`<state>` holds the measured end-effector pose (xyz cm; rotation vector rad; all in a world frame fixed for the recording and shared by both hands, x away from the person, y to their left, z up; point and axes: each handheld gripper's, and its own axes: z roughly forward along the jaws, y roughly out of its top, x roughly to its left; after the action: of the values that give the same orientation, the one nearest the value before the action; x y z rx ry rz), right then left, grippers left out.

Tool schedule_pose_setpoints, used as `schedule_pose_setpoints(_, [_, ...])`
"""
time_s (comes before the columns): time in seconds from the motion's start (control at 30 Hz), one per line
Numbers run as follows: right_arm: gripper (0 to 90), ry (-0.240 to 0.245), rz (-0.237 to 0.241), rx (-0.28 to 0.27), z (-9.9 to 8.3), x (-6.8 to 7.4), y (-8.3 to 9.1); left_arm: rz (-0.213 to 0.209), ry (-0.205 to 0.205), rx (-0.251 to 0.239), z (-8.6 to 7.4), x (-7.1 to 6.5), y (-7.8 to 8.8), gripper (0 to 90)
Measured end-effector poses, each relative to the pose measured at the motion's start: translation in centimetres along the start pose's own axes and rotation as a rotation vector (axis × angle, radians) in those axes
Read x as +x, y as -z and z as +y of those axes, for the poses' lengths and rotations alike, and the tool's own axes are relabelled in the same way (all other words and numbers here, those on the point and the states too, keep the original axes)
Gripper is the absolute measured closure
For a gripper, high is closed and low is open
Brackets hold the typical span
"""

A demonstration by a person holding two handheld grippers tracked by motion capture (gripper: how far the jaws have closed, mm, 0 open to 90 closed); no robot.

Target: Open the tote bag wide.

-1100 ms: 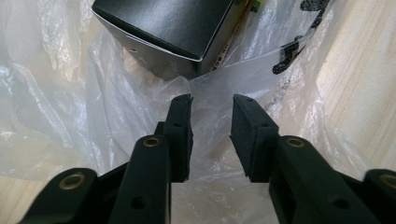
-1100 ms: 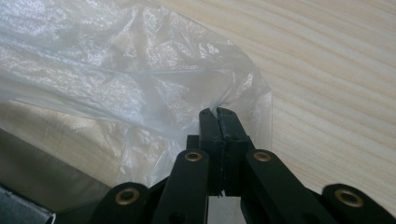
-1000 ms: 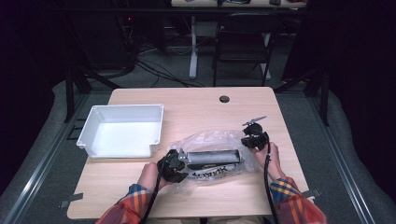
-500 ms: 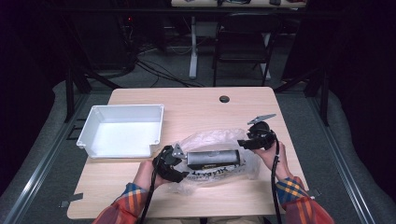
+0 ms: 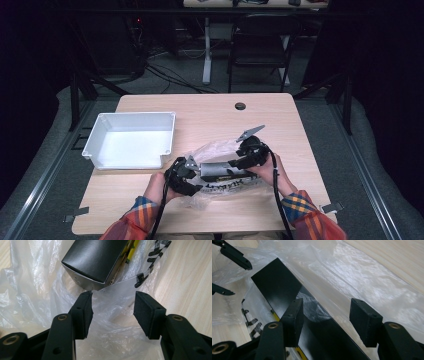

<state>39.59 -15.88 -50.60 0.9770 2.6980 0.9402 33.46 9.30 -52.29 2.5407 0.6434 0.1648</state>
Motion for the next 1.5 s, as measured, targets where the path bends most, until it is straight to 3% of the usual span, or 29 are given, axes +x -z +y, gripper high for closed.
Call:
schedule_pose_setpoints(0.2, [59.9,-0.011,0.021,0.024,0.2,-0.2,-1.1,-0.005,0.002,-0.001,-0.1,0.2,-0.1,50.8])
schedule_pose_setpoints(0.37, [81.2,-0.032,0.032,0.011,0.3,-0.4,-1.1,-0.007,0.002,0.004,-0.1,0.2,-0.2,52.1])
schedule_pose_setpoints(0.4, [81.2,-0.032,0.032,0.011,0.3,-0.4,-1.1,-0.007,0.002,0.004,-0.1,0.2,-0.2,52.6])
schedule_pose_setpoints(0.43, [90.0,-0.040,0.025,-0.002,0.4,-0.4,-1.1,-0.001,-0.001,0.006,-0.1,0.2,-0.2,53.5])
schedule_pose_setpoints(0.5, [90.0,-0.037,0.026,0.003,0.4,-0.5,-1.1,0.002,-0.003,0.003,-0.2,0.2,-0.2,55.6])
schedule_pose_setpoints(0.67, [90.0,-0.038,-0.061,0.010,1.3,-1.2,-1.5,0.001,-0.006,0.011,-0.2,0.3,-0.5,60.1])
schedule_pose_setpoints(0.73, [90.0,-0.045,-0.075,0.004,1.5,-1.4,-1.7,-0.004,-0.007,0.018,-0.3,0.3,-0.6,60.2])
schedule_pose_setpoints(0.77, [90.0,-0.047,-0.105,0.004,2.1,-2.0,-1.8,-0.008,-0.010,0.024,-0.2,0.2,-0.7,60.2])
schedule_pose_setpoints(0.97, [90.0,-0.060,-0.181,0.013,3.8,-3.4,-2.7,-0.005,-0.012,0.024,-0.2,0.2,-0.8,60.1])
schedule_pose_setpoints(1.1, [90.0,-0.077,-0.202,0.032,4.6,-3.8,-4.0,0.005,-0.014,0.036,-0.3,0.3,-0.8,60.1])
schedule_pose_setpoints(1.2, [90.0,-0.052,-0.206,0.081,4.9,-3.9,-4.8,0.012,-0.010,0.049,-0.3,0.4,-0.9,60.0])
schedule_pose_setpoints(1.23, [90.0,-0.041,-0.208,0.112,5.0,-3.8,-5.7,0.040,-0.004,0.065,-0.4,0.6,-1.1,60.0])
schedule_pose_setpoints(1.33, [90.0,-0.044,-0.200,0.122,5.1,-3.6,-6.3,0.042,0.006,0.076,-0.6,1.0,-1.2,59.8])
schedule_pose_setpoints(1.37, [90.0,-0.029,-0.177,0.147,5.2,-3.4,-6.7,0.022,0.021,0.085,-0.8,1.4,-1.3,59.5])
schedule_pose_setpoints(1.47, [90.0,-0.021,-0.160,0.146,5.2,-3.1,-6.8,0.008,0.025,0.077,-0.9,1.5,-1.1,58.6])
schedule_pose_setpoints(1.5, [89.3,-0.035,-0.146,0.120,5.2,-3.0,-6.4,0.005,0.019,0.065,-0.8,1.3,-0.8,57.9])
